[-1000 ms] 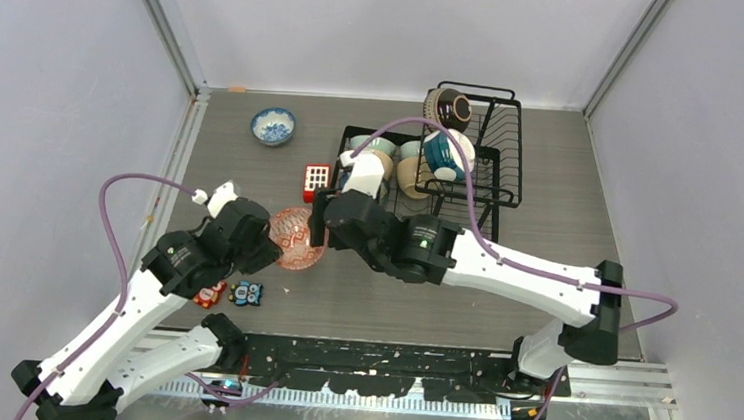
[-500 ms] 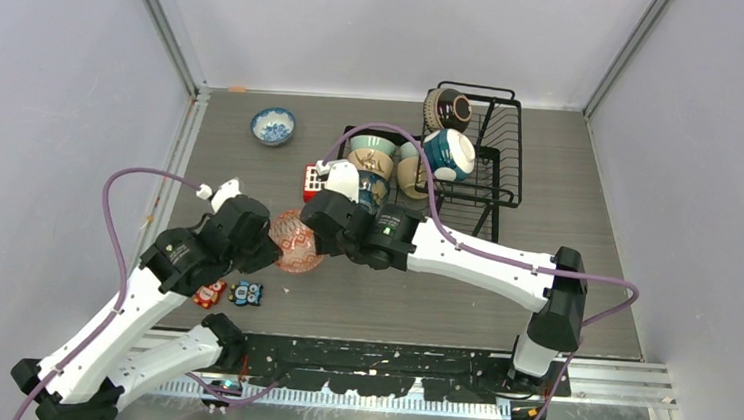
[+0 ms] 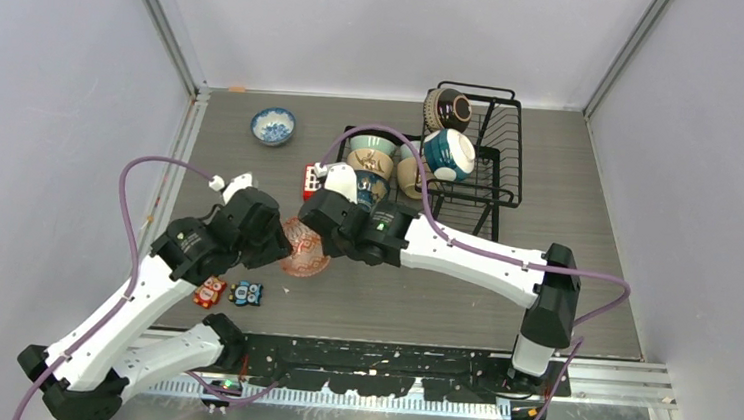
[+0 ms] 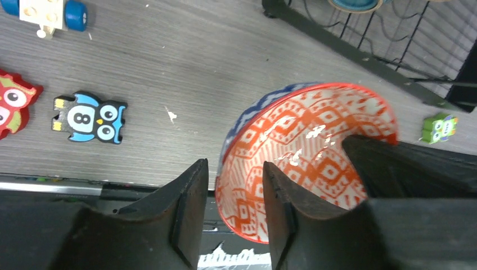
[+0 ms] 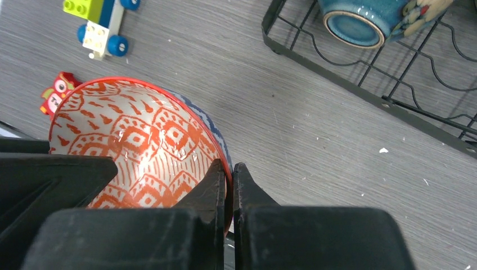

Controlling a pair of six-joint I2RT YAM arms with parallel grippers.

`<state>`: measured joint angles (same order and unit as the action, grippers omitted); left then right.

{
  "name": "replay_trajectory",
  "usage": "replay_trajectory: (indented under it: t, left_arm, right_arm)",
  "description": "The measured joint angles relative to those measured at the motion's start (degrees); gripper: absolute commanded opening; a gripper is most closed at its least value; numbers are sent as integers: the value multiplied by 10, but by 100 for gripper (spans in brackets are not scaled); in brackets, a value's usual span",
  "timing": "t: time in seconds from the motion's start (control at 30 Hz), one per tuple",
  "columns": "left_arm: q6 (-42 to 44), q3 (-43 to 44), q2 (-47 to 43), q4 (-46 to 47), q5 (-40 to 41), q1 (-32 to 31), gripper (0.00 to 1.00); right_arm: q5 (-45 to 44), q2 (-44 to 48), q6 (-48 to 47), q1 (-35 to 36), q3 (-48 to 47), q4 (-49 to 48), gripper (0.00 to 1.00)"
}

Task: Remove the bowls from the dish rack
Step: Place the bowl at the center of the board.

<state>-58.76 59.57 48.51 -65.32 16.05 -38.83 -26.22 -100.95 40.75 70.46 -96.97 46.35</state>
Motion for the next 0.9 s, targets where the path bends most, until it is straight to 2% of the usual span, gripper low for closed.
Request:
replay_trajectory:
  t: [0.23,0.67,0.9]
  left_arm:
    - [40,40,19,2,15,0,47]
    - [135,29,50,24,0,0,33]
    - [164,17,55,35,-10,0,31]
  right_arm:
    - [1,-3,4,-3,1,22,1]
    - [26,-3,17,-14,10,17,1]
    - [41,-2,23,-19,26,12,1]
